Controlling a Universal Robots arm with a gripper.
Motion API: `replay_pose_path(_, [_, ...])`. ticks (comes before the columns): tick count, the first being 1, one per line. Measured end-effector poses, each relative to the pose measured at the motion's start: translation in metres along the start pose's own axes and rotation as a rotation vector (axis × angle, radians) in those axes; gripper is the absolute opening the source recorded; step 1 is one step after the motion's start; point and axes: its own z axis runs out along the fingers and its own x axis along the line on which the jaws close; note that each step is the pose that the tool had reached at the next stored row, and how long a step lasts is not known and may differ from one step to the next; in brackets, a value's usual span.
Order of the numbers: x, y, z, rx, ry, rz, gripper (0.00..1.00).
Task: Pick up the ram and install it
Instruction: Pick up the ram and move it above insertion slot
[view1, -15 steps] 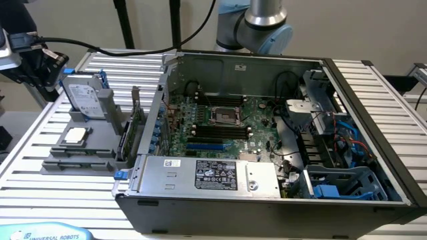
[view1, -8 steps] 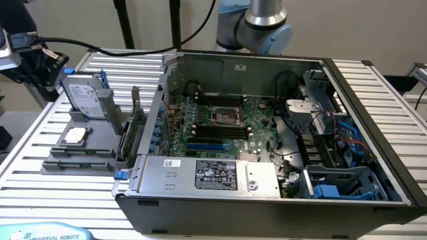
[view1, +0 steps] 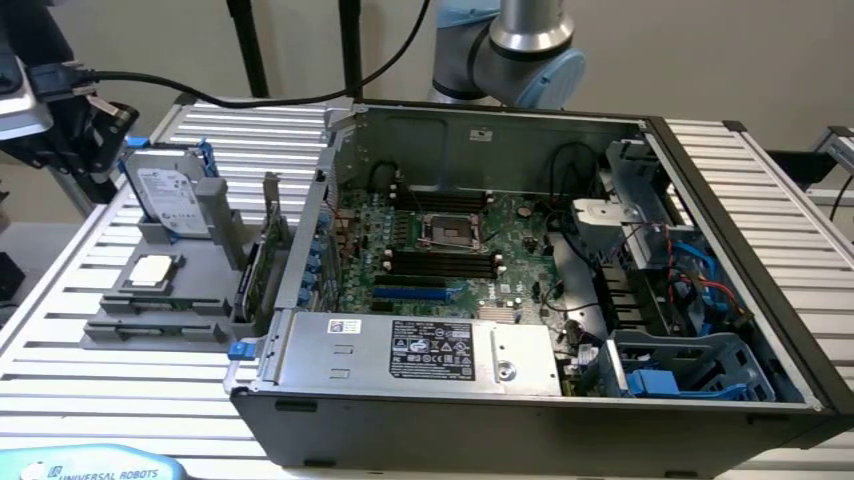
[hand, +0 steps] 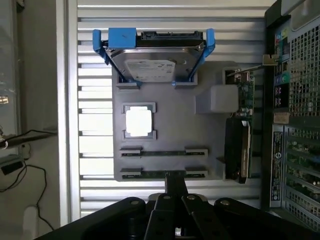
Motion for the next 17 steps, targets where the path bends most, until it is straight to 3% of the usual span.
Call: replay_pose_path(17, [0.0, 0.0, 0.0009, -0.0003, 0.0134, -0.31, 0.11])
